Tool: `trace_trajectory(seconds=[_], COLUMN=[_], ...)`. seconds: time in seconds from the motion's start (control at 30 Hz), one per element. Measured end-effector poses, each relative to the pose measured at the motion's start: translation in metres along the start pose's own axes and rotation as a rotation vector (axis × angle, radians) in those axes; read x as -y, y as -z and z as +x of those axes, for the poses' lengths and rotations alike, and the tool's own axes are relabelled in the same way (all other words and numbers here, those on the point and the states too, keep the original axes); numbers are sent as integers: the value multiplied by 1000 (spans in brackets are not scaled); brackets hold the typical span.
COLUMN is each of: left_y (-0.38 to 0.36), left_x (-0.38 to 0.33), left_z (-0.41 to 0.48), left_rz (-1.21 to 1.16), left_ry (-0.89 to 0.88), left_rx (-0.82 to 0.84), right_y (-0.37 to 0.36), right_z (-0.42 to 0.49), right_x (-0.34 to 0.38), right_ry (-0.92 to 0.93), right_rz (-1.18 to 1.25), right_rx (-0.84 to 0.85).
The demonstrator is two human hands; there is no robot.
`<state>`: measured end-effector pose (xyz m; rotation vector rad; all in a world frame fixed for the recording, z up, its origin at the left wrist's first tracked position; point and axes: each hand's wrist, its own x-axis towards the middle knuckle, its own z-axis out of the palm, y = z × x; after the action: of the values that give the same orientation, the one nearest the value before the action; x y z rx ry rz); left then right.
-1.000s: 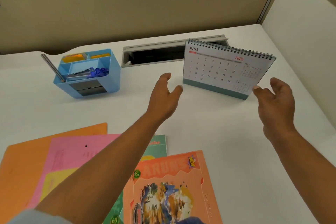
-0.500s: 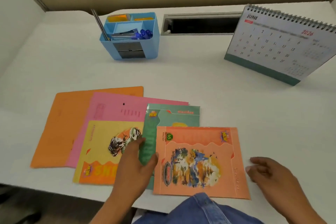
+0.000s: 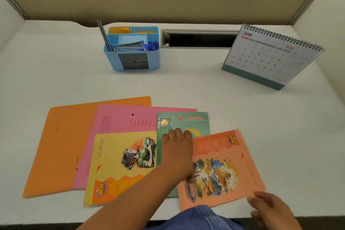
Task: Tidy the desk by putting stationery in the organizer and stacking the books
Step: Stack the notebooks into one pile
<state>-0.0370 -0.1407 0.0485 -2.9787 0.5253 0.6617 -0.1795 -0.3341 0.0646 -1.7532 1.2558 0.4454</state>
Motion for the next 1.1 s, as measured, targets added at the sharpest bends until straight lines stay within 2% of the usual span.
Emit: trace_trajectory(seconds=[0.1, 0.23, 0.33, 0.47, 0.53, 0.63, 0.8, 1.1], left_y=[5, -4, -10, -16, -15, -9, -5, -1], left_x=[11, 22, 14, -17, -34, -61, -95, -123], left_z=[6, -4, -13, -7, 1, 15, 34, 46], left_rz=[-279, -965, -1334, -1573, -1580, -1453, -1362, -1034], left_ry=[-47, -69, 18, 123, 109, 71, 98, 127], left_rx=[15, 83, 104, 144, 142, 139, 172, 20], right_y=[-14, -20, -19, -3, 13, 37, 63, 64], right_z=[-9, -8, 0, 13, 24, 58, 111, 137], right_x=[-10, -2, 9, 28, 37, 48, 66, 81], right_ry=[-53, -96, -85, 36, 121, 217, 342, 534], right_rz=[148, 375, 566, 620, 561, 449, 213, -85], right_rx=[17, 77, 91, 129, 79, -26, -145, -246])
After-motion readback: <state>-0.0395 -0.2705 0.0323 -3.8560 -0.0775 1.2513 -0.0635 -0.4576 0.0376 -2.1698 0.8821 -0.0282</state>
